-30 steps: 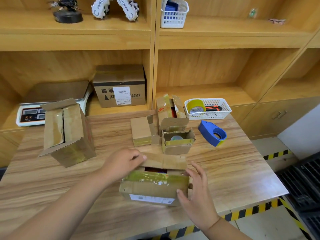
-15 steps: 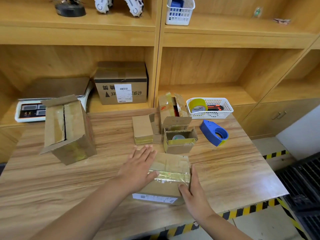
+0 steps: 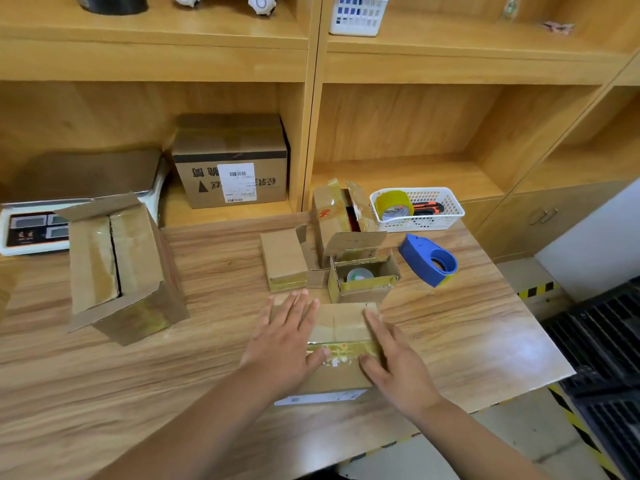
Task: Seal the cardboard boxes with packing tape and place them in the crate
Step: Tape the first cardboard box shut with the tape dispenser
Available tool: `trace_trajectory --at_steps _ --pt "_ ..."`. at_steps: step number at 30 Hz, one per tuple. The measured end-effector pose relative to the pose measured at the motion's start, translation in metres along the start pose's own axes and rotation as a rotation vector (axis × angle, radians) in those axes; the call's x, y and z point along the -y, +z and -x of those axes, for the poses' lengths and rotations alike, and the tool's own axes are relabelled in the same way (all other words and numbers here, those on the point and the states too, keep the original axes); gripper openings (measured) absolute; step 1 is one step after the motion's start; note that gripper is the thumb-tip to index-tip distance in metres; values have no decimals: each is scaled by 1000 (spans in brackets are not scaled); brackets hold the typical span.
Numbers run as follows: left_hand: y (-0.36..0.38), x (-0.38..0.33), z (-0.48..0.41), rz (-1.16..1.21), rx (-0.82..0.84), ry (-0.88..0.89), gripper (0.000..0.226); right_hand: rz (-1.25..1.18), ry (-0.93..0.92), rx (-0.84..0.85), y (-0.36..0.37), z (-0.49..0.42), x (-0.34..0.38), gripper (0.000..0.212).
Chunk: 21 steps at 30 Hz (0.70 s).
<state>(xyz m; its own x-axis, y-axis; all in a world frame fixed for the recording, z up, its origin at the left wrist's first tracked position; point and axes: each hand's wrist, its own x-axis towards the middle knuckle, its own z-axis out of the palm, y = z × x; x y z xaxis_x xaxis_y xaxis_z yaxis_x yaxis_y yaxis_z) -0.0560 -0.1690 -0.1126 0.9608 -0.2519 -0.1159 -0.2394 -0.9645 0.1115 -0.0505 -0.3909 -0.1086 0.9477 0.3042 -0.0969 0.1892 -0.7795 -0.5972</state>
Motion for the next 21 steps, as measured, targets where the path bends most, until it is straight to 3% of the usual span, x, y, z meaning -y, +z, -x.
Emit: trace_trajectory --at_steps 5,9,15,18,21 --pt "1 1 -5 -7 -7 -35 82 143 -3 -24 2 -3 3 63" --pt "-5 -3 -16 43 10 -66 80 116 -18 -39 9 3 3 70" --pt "-13 -13 -49 56 53 6 63 -351 168 -83 16 6 -1 83" --pt "-12 -19 -56 24 77 16 58 -651 212 -58 11 0 2 64" --pt "-9 -21 -56 4 31 6 49 -721 258 -27 6 -4 5 43"
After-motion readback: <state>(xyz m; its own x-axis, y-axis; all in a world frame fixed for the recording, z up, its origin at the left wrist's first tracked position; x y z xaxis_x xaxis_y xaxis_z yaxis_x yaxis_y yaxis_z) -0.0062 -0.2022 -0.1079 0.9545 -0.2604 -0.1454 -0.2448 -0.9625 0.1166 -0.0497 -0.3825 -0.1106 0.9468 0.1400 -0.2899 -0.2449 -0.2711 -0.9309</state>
